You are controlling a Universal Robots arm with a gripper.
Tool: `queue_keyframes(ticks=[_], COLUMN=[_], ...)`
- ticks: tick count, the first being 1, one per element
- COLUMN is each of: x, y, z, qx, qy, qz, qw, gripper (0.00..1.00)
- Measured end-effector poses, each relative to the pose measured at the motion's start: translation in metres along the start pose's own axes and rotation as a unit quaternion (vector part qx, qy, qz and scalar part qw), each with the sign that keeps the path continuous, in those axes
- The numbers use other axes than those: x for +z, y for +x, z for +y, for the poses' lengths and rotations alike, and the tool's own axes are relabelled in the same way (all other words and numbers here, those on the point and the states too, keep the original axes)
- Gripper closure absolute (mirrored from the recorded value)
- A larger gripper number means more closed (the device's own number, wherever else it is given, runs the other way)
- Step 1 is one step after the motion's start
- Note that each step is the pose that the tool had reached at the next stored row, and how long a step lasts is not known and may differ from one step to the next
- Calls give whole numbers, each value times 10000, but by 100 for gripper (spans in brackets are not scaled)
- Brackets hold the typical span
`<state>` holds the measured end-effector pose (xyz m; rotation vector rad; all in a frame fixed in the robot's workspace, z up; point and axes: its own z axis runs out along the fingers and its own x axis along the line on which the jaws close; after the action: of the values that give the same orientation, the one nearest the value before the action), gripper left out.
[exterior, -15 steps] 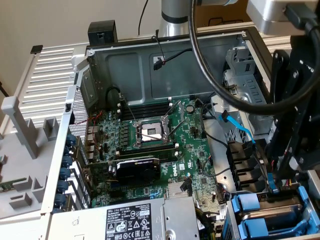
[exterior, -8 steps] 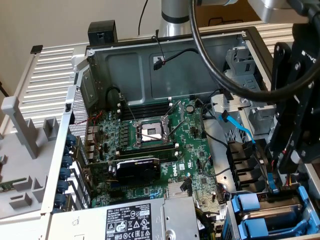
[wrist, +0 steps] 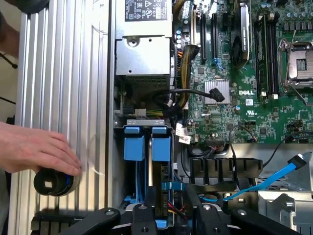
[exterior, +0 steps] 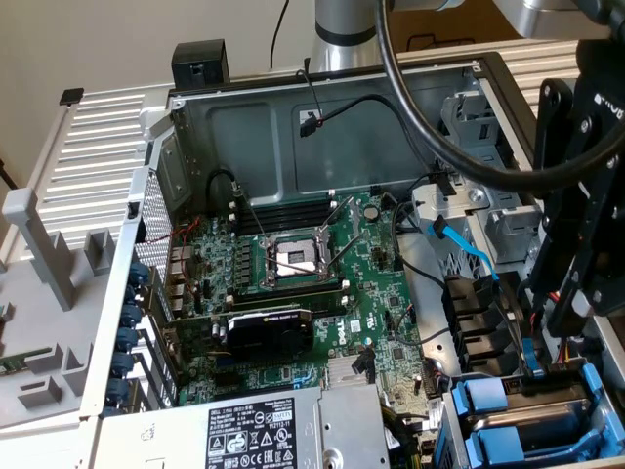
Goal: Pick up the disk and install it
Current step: 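Insert the second disk wire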
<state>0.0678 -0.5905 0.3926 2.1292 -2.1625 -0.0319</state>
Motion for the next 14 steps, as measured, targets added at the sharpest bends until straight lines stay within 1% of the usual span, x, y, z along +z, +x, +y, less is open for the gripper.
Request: queue_keyframes(ticks=[9,10,11,12,14], x=[0,-1,0,-2,-7], y=[0,1,0,0,0], z=[0,0,1,1,0], qx=[0,-3,-11,-25,-64], qy=[0,0,0,0,0], qz=[-1,-16,-50,-99,-229], qw=[10000,10000,10000,9999,9997], gripper=[63,63,63,63,63])
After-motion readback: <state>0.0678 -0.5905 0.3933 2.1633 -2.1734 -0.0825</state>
